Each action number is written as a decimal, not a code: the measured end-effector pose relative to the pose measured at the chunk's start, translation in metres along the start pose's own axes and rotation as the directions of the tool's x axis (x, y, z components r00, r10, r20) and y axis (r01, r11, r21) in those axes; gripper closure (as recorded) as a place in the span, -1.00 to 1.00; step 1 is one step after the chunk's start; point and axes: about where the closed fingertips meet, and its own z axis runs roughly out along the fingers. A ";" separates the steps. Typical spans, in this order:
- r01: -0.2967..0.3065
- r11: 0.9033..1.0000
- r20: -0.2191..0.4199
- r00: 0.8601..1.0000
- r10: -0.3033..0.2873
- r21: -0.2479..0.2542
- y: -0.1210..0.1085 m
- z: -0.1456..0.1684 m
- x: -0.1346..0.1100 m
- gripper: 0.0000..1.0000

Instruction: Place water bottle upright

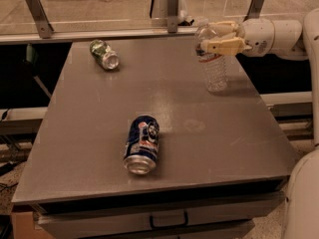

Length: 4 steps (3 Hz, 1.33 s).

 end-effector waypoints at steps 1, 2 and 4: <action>0.010 1.000 0.091 0.996 -0.009 -0.011 0.004 -0.015 -0.003 1.00; 0.010 1.000 0.158 0.987 -0.007 -0.013 0.007 -0.029 -0.006 1.00; 0.041 0.999 0.252 0.967 -0.039 -0.005 0.016 -0.054 -0.025 1.00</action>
Offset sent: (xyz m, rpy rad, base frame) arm -0.0186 -0.0567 0.0061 0.2279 -0.0177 0.0553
